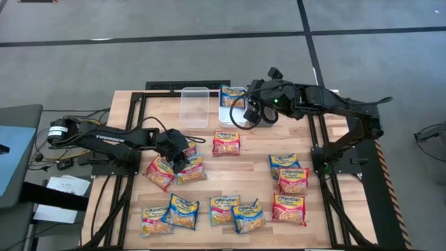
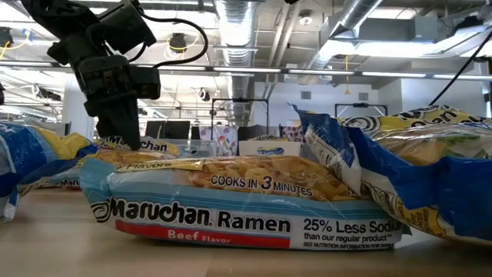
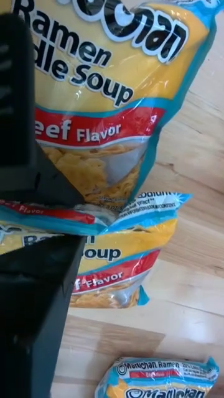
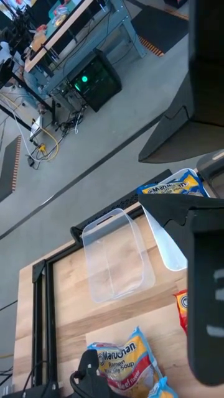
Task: Sort Maruchan noodles
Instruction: Put the light blue noodle pack into the transparent black bin
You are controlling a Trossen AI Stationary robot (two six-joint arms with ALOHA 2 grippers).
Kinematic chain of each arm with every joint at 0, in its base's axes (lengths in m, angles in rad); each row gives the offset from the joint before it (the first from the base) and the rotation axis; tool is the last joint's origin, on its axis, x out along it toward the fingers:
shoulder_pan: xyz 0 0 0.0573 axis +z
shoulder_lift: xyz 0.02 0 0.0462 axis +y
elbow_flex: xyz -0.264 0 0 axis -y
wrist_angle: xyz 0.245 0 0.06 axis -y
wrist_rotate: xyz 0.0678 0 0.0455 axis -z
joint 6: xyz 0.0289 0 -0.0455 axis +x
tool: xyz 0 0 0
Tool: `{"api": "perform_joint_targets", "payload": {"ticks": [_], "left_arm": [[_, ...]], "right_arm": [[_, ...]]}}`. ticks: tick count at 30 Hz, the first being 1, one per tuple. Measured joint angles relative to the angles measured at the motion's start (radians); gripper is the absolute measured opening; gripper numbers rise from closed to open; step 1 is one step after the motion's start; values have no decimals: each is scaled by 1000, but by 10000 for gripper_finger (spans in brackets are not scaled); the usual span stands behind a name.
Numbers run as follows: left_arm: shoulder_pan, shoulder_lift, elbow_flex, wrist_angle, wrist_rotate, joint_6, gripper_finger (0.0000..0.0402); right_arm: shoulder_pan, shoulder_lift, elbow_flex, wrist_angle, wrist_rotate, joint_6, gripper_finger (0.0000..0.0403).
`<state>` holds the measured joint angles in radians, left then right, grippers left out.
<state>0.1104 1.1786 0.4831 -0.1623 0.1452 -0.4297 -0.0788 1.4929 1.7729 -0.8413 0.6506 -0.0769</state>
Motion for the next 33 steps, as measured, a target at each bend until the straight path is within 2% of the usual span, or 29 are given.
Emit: {"api": "perform_joint_targets", "payload": {"ticks": [7, 13, 19, 33], "left_arm": [[0, 0, 0, 4, 1, 1, 6], [0, 0, 0, 27, 15, 2, 0], [0, 0, 0, 128, 82, 2, 0], [-49, 0, 0, 243, 57, 24, 0]], "right_arm": [[0, 0, 0, 0, 0, 0, 114], [0, 0, 0, 0, 0, 0, 114], [0, 0, 0, -1, 0, 1, 114], [0, 0, 0, -25, 0, 35, 114]]}}
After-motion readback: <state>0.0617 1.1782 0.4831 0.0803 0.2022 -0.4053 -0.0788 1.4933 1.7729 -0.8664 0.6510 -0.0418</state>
